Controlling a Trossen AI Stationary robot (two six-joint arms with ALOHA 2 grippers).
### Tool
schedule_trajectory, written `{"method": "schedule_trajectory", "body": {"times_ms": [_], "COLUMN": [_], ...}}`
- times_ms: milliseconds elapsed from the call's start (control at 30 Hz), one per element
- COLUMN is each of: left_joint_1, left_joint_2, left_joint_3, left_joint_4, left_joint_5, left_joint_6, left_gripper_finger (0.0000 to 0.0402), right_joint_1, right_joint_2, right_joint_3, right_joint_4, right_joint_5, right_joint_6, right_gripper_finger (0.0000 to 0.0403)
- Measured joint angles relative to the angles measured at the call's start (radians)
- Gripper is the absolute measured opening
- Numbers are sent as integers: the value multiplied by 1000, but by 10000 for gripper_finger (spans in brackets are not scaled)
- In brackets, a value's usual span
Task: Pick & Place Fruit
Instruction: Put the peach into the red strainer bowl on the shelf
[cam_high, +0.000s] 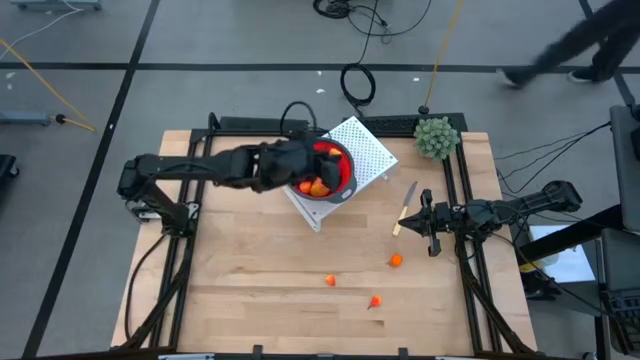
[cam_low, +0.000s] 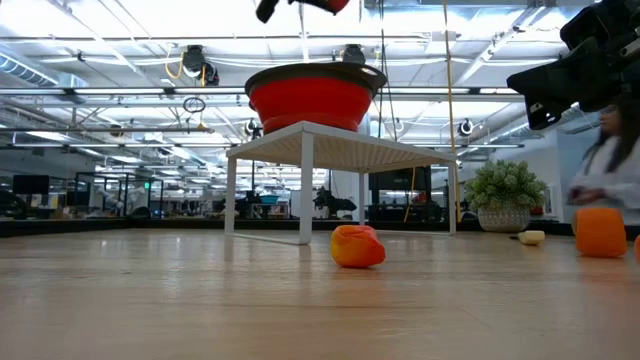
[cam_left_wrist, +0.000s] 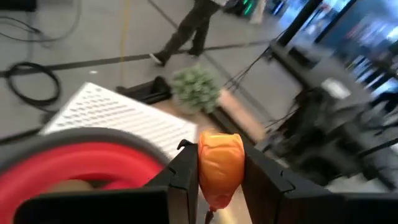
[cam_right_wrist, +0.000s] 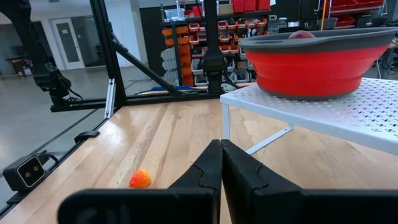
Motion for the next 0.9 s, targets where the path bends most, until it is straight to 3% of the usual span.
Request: {"method": "schedule_trajectory", "body": {"times_ms": [200, 500, 900], "left_joint_1": [51, 113, 147], "left_joint_2": [6, 40, 124], "left_joint_3": [25, 24, 24], "left_joint_4": [-99, -124, -160], "left_joint_5": [70, 83, 107], "left_joint_6": [112, 283, 314], "left_gripper_finger": [90, 90, 90], "right_joint_1": [0, 0, 0], "right_joint_2": [0, 0, 0], "right_joint_3": [0, 0, 0], "right_joint_4": [0, 0, -3], "right_joint_5": [0, 0, 1], "right_joint_6": [0, 0, 0], "right_gripper_finger": [0, 0, 0]}}
